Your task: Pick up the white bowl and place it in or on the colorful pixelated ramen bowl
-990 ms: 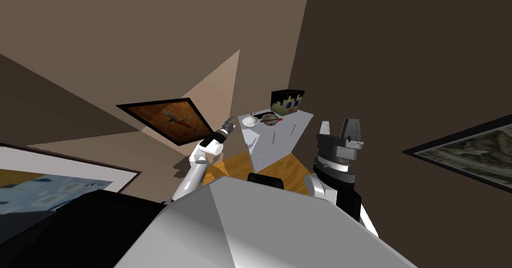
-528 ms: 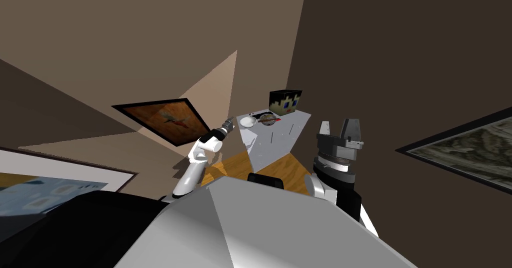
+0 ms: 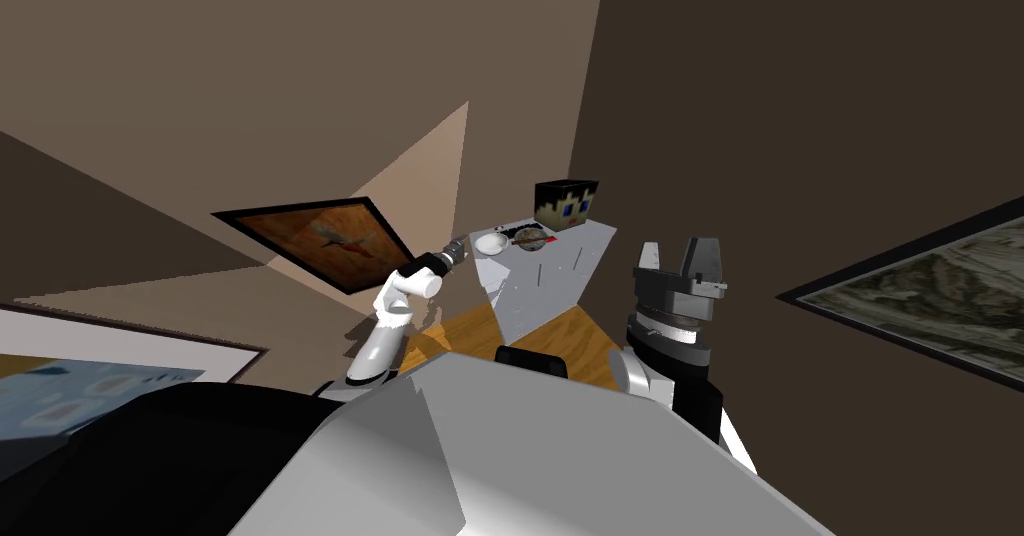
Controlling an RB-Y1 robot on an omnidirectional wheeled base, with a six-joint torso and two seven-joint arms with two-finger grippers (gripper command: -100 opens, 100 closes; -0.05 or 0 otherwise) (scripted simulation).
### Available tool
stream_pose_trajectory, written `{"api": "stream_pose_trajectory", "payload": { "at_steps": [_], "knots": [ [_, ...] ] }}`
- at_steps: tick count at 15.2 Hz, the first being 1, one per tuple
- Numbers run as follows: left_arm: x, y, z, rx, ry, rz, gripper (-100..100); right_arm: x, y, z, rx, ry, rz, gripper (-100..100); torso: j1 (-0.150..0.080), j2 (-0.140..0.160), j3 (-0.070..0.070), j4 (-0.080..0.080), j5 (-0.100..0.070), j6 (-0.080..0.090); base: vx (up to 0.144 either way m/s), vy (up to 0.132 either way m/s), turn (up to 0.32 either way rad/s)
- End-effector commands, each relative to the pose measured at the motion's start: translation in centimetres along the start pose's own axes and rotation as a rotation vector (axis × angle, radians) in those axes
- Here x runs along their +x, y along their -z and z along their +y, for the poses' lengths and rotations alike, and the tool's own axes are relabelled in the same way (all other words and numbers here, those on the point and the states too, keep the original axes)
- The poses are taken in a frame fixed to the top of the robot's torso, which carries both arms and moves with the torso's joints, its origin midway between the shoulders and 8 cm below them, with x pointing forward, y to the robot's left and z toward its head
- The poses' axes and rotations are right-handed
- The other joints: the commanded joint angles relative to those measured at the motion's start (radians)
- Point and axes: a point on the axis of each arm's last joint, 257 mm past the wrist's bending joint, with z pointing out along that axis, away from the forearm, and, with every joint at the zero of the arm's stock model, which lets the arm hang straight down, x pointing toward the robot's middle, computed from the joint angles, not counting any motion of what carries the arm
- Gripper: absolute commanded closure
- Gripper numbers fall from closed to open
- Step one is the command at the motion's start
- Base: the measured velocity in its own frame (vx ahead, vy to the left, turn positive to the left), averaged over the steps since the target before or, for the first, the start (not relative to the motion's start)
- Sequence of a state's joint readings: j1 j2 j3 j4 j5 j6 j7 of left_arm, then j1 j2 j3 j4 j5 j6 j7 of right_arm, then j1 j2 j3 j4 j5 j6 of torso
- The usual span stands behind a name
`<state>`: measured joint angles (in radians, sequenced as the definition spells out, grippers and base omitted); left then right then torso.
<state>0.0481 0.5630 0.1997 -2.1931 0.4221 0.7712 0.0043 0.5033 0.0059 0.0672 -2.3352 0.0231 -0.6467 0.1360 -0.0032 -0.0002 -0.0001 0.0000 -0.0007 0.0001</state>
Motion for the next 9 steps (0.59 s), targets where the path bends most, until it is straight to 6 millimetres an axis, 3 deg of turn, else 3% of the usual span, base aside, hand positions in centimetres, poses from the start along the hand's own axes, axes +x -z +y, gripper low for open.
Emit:
{"api": "stream_pose_trajectory", "payload": {
  "at_steps": [1,7,9],
  "knots": [
    [-0.2,-0.1,0.9,-0.044,-0.002,-0.001,-100,0.0,0.0,0.0,0.0,0.0,0.0,0,0.0,0.0,0.0,0.0,0.0,0.0,0.008,-0.04,-0.013],
    [-1.3,-0.4,1.0,-0.114,-0.012,-0.003,-100,0.0,0.0,0.0,0.0,0.0,0.0,0,0.001,0.0,0.0,0.0,0.0,0.0,0.006,-0.037,-0.017],
    [-1.3,-0.2,2.0,-0.153,-0.011,-0.003,-100,0.0,0.0,0.0,0.0,0.0,0.0,0,0.0,0.0,0.0,0.0,0.0,0.0,0.009,-0.04,-0.03]
  ]
}}
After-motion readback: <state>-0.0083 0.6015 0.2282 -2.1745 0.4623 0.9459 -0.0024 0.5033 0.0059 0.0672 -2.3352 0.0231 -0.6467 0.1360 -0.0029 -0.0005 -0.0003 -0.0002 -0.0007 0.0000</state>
